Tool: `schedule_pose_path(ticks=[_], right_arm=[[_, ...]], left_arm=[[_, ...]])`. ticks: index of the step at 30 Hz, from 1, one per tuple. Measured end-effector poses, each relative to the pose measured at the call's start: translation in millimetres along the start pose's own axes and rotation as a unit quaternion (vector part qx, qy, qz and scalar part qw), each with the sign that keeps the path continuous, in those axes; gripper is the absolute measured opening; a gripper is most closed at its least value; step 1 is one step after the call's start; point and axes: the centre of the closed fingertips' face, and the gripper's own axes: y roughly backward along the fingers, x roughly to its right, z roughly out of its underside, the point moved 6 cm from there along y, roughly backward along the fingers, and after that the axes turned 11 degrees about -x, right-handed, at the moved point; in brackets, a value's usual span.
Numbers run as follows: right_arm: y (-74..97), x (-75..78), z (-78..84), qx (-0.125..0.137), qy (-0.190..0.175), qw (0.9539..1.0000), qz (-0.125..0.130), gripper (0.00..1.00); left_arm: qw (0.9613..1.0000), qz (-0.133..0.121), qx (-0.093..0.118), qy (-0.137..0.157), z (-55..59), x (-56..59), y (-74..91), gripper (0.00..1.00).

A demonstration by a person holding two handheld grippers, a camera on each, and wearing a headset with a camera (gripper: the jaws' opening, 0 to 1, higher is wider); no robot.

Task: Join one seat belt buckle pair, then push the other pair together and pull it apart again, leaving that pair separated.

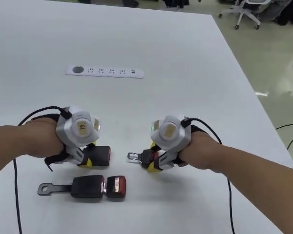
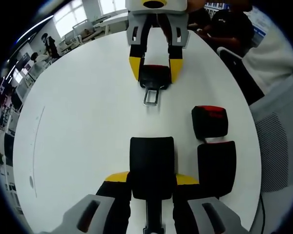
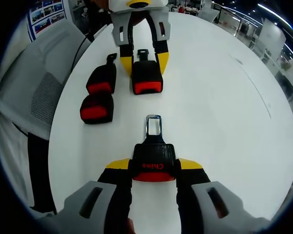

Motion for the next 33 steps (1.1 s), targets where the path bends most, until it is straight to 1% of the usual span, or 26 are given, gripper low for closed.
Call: schedule_pose_path(ticks=[3,5,6,9,11,15,18,21,25,29,33], right_arm=[[-3.2,-1.3,-9.9,-0.003,0.006,1.0,-0.001,0.33],[-4.8,-9.3,-18.2,-0.01,0.012,0.9999,-0.003,0.33],[-5.6,-6.8,-21.7,-0.012,0.023,0.9997,-0.004,0.33],[-8.6,-3.3,-27.9,-0.014,0.029,0.9995,-0.005,0.33],[-9.9,-4.0,-32.1,-0.013,0.026,0.9996,-0.007,0.33],[-11.9,-1.7,-36.3,-0.012,0.027,0.9995,-0.008,0.33],[-13.2,-4.2,-38.5,-0.011,0.029,0.9995,-0.01,0.33],[-12.9,-6.9,-42.1,-0.009,0.035,0.9993,-0.006,0.33],[-13.9,-1.7,-39.2,-0.008,0.04,0.9992,-0.003,0.33],[-13.3,-2.1,-38.5,-0.008,0.042,0.9991,-0.003,0.33],[-14.2,-0.5,-39.1,-0.013,0.056,0.9983,0.003,0.33]], left_arm=[[1.0,0.001,-0.001,0.001,0.0,-0.1,0.9,0.33],[1.0,0.001,-0.003,0.002,0.4,-0.5,0.9,0.33],[1.0,0.001,-0.003,0.001,0.3,-0.3,1.1,0.33],[1.0,0.003,0.0,0.0,0.3,0.2,1.3,0.33],[1.0,0.004,0.001,0.0,0.2,0.6,1.4,0.33],[1.0,0.002,0.005,0.004,0.4,0.6,0.9,0.33],[1.0,0.002,0.005,0.005,-0.2,0.2,0.4,0.33],[1.0,0.001,0.004,0.005,0.2,0.0,-0.8,0.33],[1.0,0.002,0.004,0.007,-1.0,-0.1,-1.3,0.33],[1.0,0.003,0.004,0.009,-2.6,0.2,-1.7,0.33],[0.9999,0.004,0.006,0.009,-2.7,-1.4,-3.4,0.33]])
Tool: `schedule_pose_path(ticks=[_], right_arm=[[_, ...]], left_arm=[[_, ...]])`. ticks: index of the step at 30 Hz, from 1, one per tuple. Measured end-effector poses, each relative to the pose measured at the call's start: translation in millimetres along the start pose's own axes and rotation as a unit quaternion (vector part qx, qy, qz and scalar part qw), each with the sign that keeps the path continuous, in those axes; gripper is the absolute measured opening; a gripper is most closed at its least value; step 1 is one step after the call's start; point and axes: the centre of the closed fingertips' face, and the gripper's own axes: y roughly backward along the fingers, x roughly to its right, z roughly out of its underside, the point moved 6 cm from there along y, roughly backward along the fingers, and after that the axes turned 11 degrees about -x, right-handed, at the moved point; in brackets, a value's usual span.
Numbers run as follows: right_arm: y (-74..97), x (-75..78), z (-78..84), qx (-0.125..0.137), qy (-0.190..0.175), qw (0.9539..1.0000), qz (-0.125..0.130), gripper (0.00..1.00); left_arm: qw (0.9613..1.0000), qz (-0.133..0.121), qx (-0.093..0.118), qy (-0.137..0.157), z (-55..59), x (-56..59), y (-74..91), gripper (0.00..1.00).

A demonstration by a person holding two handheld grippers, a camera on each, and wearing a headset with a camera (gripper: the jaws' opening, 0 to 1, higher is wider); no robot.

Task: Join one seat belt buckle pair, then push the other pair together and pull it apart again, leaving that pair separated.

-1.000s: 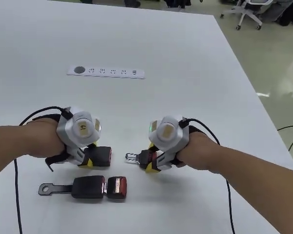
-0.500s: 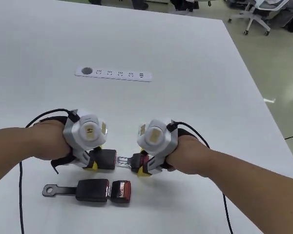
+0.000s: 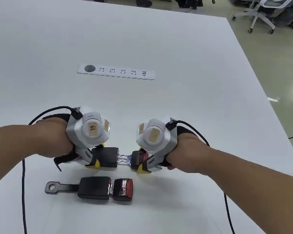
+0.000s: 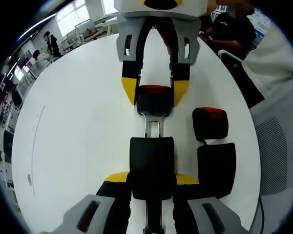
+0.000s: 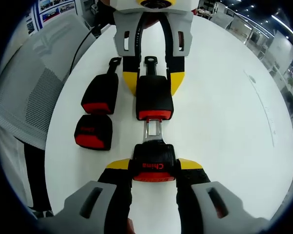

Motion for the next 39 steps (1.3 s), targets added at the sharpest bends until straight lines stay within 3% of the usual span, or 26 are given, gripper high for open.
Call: schedule_pose_path(ticks=[8,13,20,31,39], right_arm=[[-0.7,-1.5,-8.0,0.012,0.003,0.9999,0.005,0.33],[-2.0,-0.2,-10.9,0.013,-0.019,0.9997,-0.002,0.32],[-2.0,0.5,-12.3,0.016,-0.009,0.9998,-0.003,0.31],[-2.0,-0.4,-17.2,0.02,-0.011,0.9997,-0.002,0.31],[-4.5,-0.5,-27.9,0.027,-0.008,0.9996,-0.003,0.3]], left_arm=[[1.0,0.004,0.005,-0.002,-1.8,-0.8,-1.4,0.33],[0.9999,0.006,0.01,0.007,-3.3,0.3,-0.5,0.32],[0.9999,0.007,0.009,-0.004,-3.4,0.4,-1.0,0.32],[0.9998,0.009,0.016,0.002,-0.8,-0.9,-2.7,0.32],[0.9998,0.008,0.017,0.001,-1.5,0.8,-1.6,0.31]])
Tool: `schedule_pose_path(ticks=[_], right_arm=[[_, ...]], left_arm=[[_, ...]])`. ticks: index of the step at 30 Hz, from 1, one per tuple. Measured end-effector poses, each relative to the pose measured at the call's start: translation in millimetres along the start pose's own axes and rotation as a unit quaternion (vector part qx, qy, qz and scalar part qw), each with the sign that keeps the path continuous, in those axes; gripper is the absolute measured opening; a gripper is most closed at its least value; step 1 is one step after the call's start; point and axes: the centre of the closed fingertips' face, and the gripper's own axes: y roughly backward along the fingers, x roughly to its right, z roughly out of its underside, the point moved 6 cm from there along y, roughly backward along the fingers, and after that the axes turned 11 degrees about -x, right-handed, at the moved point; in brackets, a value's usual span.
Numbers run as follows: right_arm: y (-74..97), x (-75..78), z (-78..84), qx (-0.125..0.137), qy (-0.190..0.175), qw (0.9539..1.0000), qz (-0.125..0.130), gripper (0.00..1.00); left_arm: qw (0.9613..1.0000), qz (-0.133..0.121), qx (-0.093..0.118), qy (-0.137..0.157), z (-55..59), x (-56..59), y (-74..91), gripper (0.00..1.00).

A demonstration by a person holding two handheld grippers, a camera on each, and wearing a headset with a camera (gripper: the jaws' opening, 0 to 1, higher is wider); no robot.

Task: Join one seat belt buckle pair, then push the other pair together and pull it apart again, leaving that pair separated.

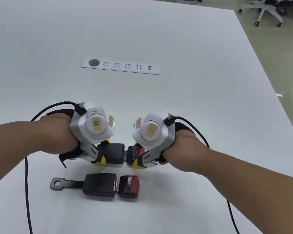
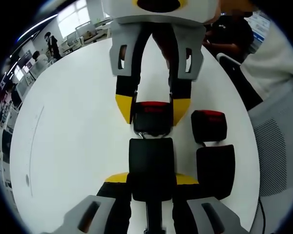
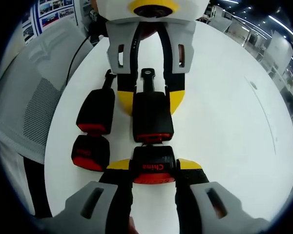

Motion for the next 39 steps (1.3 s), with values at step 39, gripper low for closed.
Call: schedule_pose_path(ticks=[39], right_arm=[[12.6,-8.4,44.6,-0.018,0.001,0.9998,-0.001,0.33]], left_arm=[[0.9999,0.001,0.008,0.011,0.4,3.6,1.8,0.32]])
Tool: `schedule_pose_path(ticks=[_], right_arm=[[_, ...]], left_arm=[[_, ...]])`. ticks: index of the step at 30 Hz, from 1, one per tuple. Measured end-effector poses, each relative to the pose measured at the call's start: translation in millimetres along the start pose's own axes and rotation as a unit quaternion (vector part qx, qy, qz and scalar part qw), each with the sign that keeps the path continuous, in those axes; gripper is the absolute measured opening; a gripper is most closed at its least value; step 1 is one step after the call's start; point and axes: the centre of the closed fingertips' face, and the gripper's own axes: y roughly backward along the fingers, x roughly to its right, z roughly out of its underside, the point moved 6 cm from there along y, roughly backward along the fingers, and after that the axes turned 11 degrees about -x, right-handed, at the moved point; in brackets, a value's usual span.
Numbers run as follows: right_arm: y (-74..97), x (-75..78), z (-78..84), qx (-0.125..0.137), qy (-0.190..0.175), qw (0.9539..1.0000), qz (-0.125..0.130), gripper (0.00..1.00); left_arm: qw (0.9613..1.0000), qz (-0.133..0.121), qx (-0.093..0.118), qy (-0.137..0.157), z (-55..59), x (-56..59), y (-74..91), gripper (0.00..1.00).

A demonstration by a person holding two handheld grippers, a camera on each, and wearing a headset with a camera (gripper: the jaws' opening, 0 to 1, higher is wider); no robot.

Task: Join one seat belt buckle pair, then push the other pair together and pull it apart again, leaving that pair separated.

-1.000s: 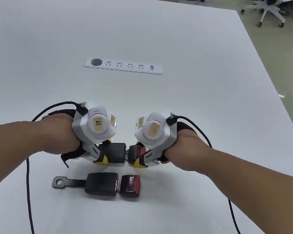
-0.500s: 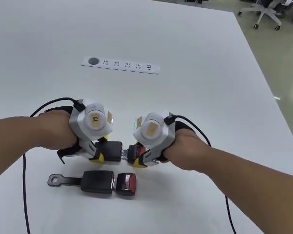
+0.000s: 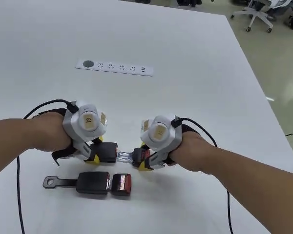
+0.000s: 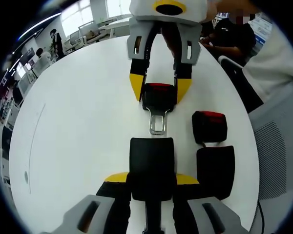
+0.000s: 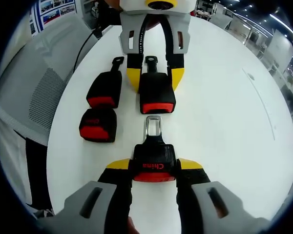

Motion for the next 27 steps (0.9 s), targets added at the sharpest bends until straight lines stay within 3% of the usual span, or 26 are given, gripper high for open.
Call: schedule_pose_path(ticks=[9,17,20,27], right_arm=[[18.1,-2.5,52.4,-0.021,-0.005,0.9996,0.017,0.33],[32.7,1.1,97.1,-0.041,-0.034,0.9983,0.024,0.34],[35.6,1.8,106.9,-0.044,-0.046,0.9977,0.024,0.33],[35.0,4.3,105.3,-0.036,-0.056,0.9974,0.026,0.37]], left_arm=[[1.0,-0.003,-0.003,0.002,-0.3,0.0,0.5,0.33],[1.0,-0.002,-0.003,0.002,0.7,-0.6,0.2,0.33],[1.0,-0.001,-0.005,0.0,2.6,-2.7,-0.8,0.33],[1.0,-0.001,-0.005,0.0,3.3,-2.4,0.0,0.33]])
